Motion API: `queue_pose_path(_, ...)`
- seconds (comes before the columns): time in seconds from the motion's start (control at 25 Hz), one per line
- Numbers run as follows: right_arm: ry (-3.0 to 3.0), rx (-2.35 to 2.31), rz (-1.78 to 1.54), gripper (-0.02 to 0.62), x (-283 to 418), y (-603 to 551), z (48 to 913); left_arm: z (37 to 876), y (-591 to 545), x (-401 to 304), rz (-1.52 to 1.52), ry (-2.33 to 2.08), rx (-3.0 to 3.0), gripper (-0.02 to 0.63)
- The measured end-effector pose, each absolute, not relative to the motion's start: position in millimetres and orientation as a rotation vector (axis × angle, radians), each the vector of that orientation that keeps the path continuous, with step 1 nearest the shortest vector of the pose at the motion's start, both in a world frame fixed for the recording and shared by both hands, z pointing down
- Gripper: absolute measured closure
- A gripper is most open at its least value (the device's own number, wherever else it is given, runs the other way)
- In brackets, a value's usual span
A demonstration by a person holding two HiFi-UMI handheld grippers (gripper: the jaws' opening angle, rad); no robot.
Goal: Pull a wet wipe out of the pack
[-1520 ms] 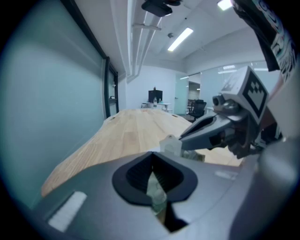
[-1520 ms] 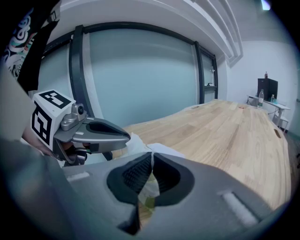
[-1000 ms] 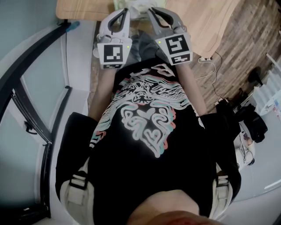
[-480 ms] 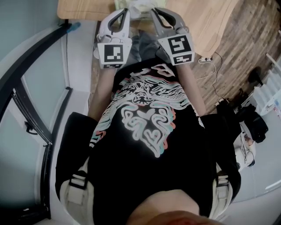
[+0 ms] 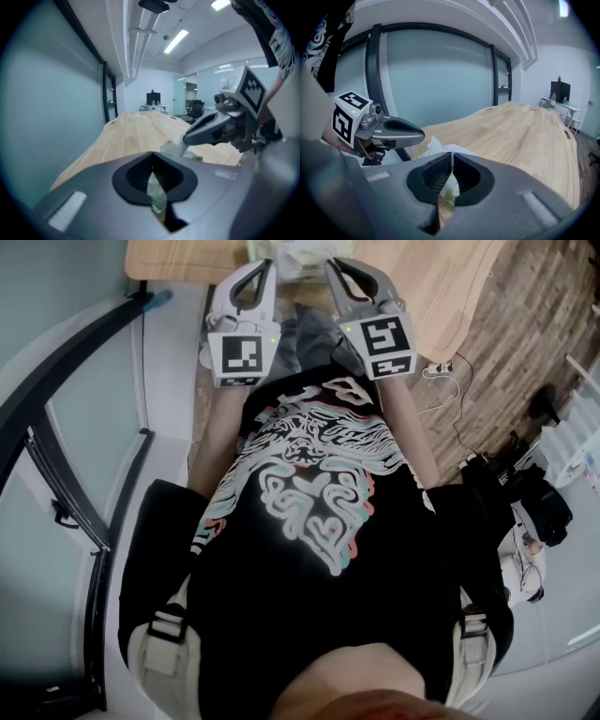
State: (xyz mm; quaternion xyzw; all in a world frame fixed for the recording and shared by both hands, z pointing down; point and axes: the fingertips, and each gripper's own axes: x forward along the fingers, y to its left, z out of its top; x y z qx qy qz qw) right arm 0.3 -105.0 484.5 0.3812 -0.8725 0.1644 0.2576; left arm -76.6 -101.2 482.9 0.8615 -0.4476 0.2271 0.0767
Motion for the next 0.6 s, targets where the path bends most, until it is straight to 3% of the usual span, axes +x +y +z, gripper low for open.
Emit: queue_pose_path(0.6, -2.349, 1.077, 0.437, 0.586, 7.7, -102.0, 477.6, 476.3, -99.5, -76.7, 0.676, -1.336, 2.603, 0.615)
